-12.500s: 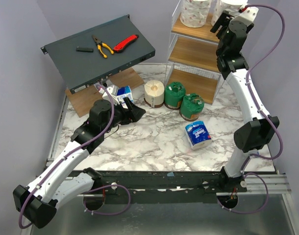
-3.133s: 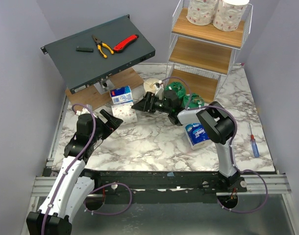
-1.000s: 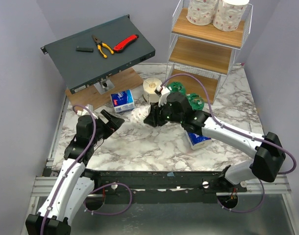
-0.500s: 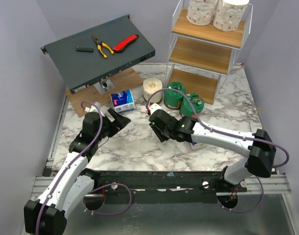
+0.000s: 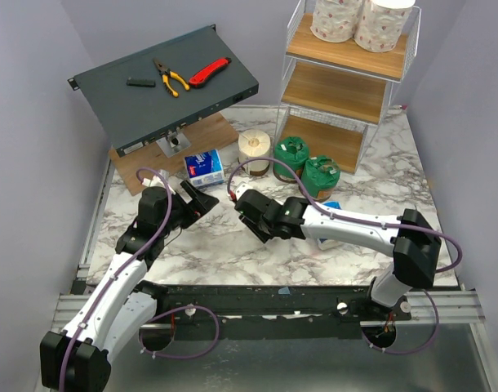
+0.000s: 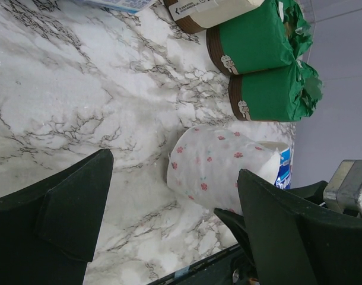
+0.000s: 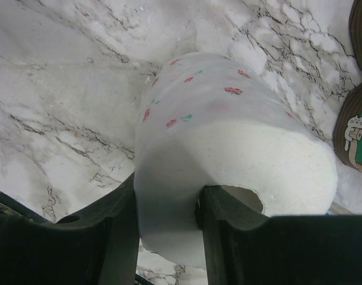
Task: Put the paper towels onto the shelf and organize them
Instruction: Adjust the paper towel at the center of the board.
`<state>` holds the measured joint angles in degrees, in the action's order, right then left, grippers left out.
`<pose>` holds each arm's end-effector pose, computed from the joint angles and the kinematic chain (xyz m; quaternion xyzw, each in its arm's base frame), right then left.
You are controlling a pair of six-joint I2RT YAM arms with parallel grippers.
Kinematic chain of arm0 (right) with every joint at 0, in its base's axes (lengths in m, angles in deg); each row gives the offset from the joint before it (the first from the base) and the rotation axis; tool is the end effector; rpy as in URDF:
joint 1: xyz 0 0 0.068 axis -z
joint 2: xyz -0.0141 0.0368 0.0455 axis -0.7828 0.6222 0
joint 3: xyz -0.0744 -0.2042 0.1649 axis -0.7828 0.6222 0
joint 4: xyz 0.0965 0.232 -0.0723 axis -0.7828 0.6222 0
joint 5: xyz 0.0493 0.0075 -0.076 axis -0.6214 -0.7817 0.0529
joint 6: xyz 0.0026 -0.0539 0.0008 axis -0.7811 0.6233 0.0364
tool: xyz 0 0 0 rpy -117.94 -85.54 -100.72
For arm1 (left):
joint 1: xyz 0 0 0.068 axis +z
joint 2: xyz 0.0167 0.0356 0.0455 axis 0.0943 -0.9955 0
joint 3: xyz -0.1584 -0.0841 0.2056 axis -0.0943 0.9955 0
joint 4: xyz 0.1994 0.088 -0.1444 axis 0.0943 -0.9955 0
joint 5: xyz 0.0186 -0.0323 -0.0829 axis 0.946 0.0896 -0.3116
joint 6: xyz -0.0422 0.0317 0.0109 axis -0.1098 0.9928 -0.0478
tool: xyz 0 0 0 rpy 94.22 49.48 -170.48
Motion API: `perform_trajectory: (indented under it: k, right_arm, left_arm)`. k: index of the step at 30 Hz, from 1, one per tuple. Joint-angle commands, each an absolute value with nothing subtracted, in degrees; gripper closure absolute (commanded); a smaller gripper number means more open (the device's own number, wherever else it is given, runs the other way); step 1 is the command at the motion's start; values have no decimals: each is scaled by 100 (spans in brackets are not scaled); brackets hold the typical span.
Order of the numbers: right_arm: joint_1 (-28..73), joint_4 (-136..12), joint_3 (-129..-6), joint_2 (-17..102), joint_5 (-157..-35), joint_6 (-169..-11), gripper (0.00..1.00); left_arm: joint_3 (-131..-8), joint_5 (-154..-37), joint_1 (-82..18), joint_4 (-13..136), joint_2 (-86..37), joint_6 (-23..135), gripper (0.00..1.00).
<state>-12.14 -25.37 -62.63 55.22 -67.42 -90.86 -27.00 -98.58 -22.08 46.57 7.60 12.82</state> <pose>0.1620 0.2993 0.2431 -0.4049 0.8618 0.0081 0.3055 0.1683 -0.0578 0.2446 -0.2286 0.8186 -0.3732 0.3720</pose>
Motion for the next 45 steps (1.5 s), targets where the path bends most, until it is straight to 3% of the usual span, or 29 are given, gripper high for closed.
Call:
perform_trajectory:
  k: [1,6,11,45]
  right_arm:
    - [-1244,-2423,-6522,5488,-6905,-9034,57]
    - [-1243,-2402,-6560,5361,-6895,-9177,40]
    - [-1246,-2467,-6572,5205,-6874,-9322,34]
    - [-1242,-3132,-6082,5407,-7042,-9486,45]
  left_arm:
    - [-2605,-10012,-2246,4825,765,1298,11]
    - [-2582,-10021,-2246,4856,764,1298,11]
    - [-2563,-10022,-2246,4875,765,1298,11]
    - [-2486,-10021,-2246,4849,801,1314,11]
